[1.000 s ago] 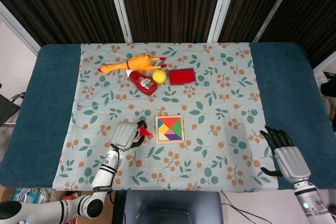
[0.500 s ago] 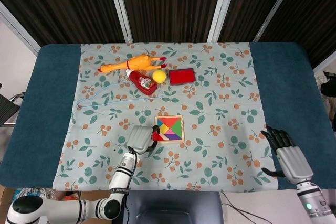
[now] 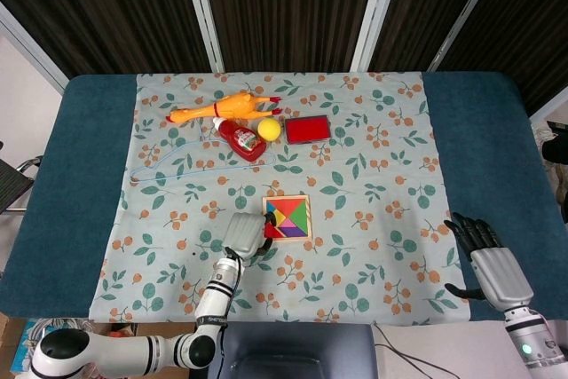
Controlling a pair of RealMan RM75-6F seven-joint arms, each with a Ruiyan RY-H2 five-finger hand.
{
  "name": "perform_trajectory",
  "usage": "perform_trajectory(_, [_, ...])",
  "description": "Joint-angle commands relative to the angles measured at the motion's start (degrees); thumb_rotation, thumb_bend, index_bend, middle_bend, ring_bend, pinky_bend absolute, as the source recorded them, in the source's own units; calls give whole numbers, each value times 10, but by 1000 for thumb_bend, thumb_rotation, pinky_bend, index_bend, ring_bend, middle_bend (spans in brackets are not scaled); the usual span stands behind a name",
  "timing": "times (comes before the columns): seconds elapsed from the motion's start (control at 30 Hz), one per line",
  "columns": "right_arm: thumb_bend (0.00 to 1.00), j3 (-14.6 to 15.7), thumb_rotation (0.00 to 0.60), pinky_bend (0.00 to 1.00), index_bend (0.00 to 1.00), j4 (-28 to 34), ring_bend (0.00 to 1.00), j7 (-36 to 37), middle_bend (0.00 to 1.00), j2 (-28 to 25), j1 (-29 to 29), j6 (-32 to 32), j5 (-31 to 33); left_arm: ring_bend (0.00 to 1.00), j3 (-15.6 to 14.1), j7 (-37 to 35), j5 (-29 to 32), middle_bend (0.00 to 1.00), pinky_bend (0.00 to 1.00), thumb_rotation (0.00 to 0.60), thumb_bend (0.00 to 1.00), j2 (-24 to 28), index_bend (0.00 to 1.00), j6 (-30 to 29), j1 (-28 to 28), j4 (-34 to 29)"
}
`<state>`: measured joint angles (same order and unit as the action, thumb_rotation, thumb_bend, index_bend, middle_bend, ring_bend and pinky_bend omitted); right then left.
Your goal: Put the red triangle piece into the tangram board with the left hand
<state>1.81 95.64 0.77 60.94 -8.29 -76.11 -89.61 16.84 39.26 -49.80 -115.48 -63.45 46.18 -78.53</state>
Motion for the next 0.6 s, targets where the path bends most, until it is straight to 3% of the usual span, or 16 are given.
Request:
perform_trajectory(0.03, [151,0,600,0,0,0,0,4,0,-1,1,-3,-2,1000,1,2,2,1000,1000,600,377,-5,627,0,4,6])
perform_trajectory(0.6, [151,0,600,0,0,-2,0,18,0,-8,4,-11,-6,1000,4,12,18,1000,1000,600,384,-21,555,5,17,36])
